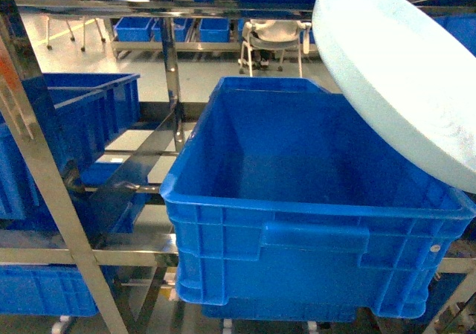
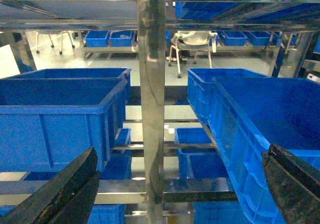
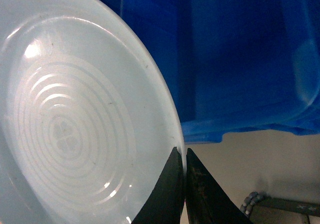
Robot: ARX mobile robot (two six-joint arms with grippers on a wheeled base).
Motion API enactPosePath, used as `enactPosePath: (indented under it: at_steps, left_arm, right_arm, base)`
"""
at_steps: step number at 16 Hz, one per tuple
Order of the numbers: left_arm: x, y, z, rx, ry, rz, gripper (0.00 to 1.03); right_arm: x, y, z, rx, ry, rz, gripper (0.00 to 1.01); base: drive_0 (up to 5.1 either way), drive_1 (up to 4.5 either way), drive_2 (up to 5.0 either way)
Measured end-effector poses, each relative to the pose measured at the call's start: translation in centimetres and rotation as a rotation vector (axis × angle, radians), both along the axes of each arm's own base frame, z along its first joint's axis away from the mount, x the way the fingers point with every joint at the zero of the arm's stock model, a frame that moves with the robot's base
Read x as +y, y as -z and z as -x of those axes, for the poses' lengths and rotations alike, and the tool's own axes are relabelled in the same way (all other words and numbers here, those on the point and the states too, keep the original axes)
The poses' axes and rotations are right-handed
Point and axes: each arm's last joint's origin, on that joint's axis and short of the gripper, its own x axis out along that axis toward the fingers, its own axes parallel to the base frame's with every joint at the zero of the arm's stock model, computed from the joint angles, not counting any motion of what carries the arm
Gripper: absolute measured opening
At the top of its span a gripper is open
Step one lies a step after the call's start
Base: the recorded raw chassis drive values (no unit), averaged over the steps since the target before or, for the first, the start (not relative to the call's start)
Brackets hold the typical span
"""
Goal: Place blue tray on left shelf second layer neatly
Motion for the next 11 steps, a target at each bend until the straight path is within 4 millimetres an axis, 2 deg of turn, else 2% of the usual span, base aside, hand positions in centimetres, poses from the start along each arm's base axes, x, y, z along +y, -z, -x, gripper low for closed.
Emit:
enactPosePath:
  at_steps: [4,7,11]
  left_arm:
    - [0.0,0.0,0.0,0.000,0.000,0.000,0.98]
    - [0.0,0.0,0.0,0.000,0.000,0.000,0.98]
    - [0.0,0.0,0.0,0.000,0.000,0.000,0.98]
  right_arm:
    - [1.3,2.8,-3.6,0.073,-0.025,0.043,0.02]
    - [2.0,4.1,-5.9,0.105,-0.020,0.086,0.02]
    - [2.3,3.2,-9.5,0.058,-0.006,0.120,0.02]
  base:
    - [0.0,0.00,0.0]
    - [0.0,0.00,0.0]
    - [0.0,0.00,0.0]
